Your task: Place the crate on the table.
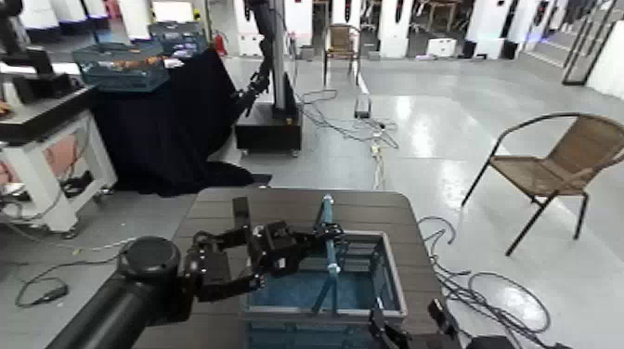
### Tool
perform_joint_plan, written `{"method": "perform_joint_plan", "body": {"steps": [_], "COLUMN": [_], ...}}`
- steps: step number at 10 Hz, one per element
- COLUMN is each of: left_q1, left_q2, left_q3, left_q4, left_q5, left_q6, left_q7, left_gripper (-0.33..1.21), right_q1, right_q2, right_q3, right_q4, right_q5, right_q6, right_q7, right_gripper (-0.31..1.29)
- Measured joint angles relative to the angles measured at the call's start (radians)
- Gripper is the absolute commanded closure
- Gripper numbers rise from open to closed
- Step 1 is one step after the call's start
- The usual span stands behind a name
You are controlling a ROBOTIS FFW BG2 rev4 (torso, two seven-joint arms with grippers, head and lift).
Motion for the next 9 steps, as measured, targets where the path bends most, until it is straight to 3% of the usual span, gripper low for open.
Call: {"method": "perform_joint_plan", "body": {"steps": [3, 9], "left_q1": [-0.031, -0.061], "left_q2": [-0.004, -0.01], "left_q3": [-0.028, -0.026], "left_q4": [0.063, 0.138], "left_q5": [-0.014, -0.082], "left_q6": [-0.009, -0.011], "left_q7": [-0.047, -0.148], "left_gripper": [1.2, 1.19], "right_q1": [-0.002, -0.004], "right_q2": [0.0, 0.0], "right_q3": [0.002, 0.004], "right_q4": [0.0, 0.0], "right_q5": [-0.001, -0.001], "right_q6": [-0.002, -0.002], "right_q7": [0.0, 0.0], "right_gripper": [0.15, 0.15]}}
